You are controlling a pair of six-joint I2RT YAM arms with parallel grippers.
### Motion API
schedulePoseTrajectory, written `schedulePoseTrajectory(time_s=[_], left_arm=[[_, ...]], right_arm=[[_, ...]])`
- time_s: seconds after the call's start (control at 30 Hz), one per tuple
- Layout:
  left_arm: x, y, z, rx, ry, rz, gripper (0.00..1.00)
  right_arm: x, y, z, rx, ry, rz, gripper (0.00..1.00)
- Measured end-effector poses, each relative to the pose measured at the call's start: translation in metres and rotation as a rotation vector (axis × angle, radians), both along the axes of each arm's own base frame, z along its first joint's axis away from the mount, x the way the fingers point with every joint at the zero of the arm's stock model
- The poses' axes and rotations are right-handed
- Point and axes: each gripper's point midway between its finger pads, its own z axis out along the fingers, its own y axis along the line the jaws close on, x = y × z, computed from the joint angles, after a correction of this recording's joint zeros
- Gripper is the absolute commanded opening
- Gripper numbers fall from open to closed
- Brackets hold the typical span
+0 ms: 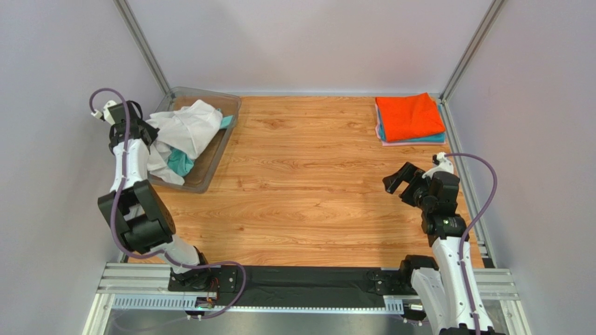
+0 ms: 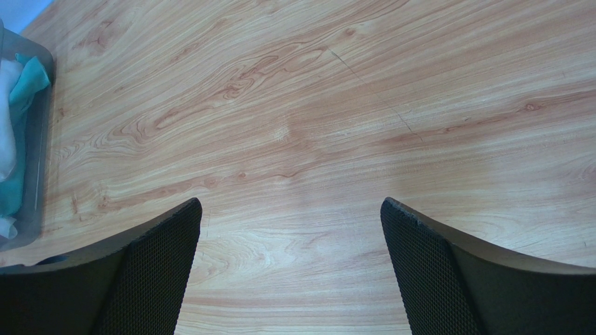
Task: Fold and stack the t-shirts
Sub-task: Grab the tshirt from the pile, then move the tshirt to the center of the board
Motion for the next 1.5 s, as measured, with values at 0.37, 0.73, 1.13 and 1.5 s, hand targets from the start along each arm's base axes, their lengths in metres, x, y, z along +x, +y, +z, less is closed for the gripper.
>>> schedulePoseTrajectory(time_s=[0.37, 0.73, 1.13, 1.5], left_arm=[[-0.018, -0.037, 0.105, 0.009, -0.250, -0.099, 0.00], [-0.022, -0.120, 0.217, 0.027, -0.495, -0.379, 0.00], [-0.024, -0.162, 0.350, 0.085, -0.735, -0.572, 0.00], [-0.060, -0.320, 0.373, 0.011, -0.799, -1.000, 0.00]], right_arm=[[-0.001, 0.000, 0.004, -0.002, -0.017, 0.000, 1.00], [-0.003, 0.001, 0.015, -0.004, -0.066, 0.004, 1.00], [-0.004, 0.001, 0.020, -0.005, -0.090, 0.005, 1.00], [-0.007, 0.005, 0.028, 0.002, -0.122, 0.024, 1.00]])
